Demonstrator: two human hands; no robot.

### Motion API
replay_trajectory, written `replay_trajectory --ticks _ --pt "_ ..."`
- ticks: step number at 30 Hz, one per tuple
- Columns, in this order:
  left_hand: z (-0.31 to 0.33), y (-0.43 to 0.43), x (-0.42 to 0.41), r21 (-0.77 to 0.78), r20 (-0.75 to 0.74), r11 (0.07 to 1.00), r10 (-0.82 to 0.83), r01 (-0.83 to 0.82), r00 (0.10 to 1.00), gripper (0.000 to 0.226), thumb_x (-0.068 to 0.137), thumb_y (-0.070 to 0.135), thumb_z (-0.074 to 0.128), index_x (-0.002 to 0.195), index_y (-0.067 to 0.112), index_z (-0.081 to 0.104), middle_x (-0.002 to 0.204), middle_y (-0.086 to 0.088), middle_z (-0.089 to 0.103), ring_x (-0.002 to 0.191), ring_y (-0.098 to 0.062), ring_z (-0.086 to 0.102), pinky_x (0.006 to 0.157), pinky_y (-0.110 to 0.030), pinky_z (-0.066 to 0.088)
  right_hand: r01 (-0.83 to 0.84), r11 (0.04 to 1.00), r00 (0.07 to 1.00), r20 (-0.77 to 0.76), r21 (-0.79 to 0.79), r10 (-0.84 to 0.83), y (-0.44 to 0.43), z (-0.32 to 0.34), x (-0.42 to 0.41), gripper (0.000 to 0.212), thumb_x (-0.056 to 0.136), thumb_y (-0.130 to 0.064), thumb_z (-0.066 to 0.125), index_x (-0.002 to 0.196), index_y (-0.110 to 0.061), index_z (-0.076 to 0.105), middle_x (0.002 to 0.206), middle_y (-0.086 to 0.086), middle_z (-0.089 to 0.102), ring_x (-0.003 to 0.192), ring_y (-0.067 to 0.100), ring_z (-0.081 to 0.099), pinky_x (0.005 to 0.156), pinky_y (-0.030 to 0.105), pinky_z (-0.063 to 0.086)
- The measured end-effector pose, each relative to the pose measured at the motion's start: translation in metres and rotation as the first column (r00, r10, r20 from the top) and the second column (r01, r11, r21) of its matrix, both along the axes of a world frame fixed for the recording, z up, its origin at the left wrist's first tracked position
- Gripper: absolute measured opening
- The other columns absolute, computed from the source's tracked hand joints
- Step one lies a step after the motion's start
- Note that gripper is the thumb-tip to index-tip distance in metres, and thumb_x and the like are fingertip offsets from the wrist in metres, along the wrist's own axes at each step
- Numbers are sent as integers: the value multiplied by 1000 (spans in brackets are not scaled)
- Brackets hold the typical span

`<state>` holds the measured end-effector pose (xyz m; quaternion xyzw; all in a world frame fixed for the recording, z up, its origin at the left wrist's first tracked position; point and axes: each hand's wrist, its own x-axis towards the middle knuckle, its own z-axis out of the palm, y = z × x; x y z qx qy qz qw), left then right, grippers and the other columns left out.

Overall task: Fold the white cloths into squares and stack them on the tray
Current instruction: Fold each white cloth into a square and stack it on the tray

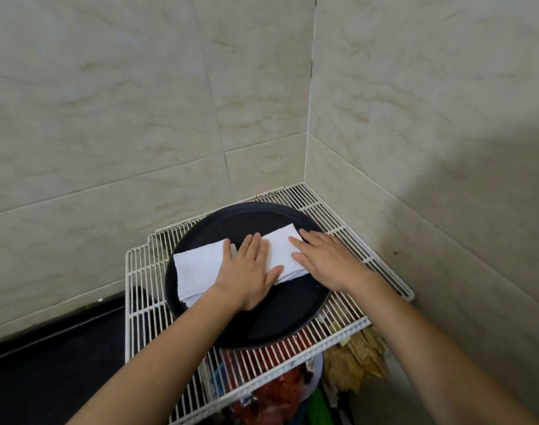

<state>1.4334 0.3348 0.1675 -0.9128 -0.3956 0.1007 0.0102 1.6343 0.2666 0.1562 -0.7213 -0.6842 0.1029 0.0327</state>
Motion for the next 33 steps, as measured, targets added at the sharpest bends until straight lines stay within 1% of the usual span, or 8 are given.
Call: replay_trajectory --ticks 2,7,9,14,18,22,30,33 --pt "11 -2 -6 16 71 1000 23 -25 997 76 99 62 8 158 15 0 166 -6 -6 153 -21 -8 120 -56 -5 77 996 993 -92 40 -73 -3 7 0 59 105 -52 20 159 -28 14 166 5 15 151 25 17 123 40 15" --pt "43 -4 -66 132 286 981 97 -140 953 85 87 68 -5 158 24 11 166 -5 5 153 -21 1 122 -52 3 169 946 976 -179 278 -122 2 37 -21 64 103 -56 26 158 -25 19 165 5 20 151 24 19 122 43 20" --pt "45 -5 -104 188 341 954 158 -232 927 83 89 67 0 157 23 16 166 -8 10 153 -25 6 121 -54 7 153 925 981 -166 347 -100 11 45 -46 65 102 -57 28 158 -25 20 165 7 18 151 26 19 122 45 21" --pt "29 -26 -231 245 366 817 421 -523 830 81 92 71 21 156 22 22 165 -14 8 152 -35 4 118 -63 9 -46 903 991 -91 428 93 45 43 -155 71 97 -63 21 157 -25 23 166 13 12 152 32 13 121 50 17" --pt "19 -64 -335 278 329 663 614 -695 717 83 90 75 21 157 27 18 166 -13 1 151 -37 -3 116 -66 8 -260 893 951 -66 367 304 59 27 -263 73 97 -69 22 159 -34 4 167 7 -11 153 31 -10 124 51 1" --pt "16 -117 -434 276 333 505 748 -818 574 82 88 76 20 157 31 18 166 -12 2 151 -38 -4 114 -68 11 -414 841 902 32 347 431 48 21 -373 77 95 -74 20 159 -36 1 165 8 -19 151 37 -18 122 56 -5" --pt "9 -243 -636 256 392 263 851 -930 349 80 89 76 14 157 36 15 166 -8 -4 150 -38 -9 114 -67 8 -633 687 768 178 357 616 -30 27 -596 76 94 -75 14 159 -36 4 165 8 -18 149 43 -20 120 62 -6" --pt "12 -290 -710 254 396 236 859 -938 324 78 89 74 17 156 34 19 166 -10 2 150 -41 -3 112 -69 12 -673 655 732 187 343 655 -67 33 -681 77 94 -75 16 159 -36 3 165 9 -17 149 43 -19 120 61 -5"
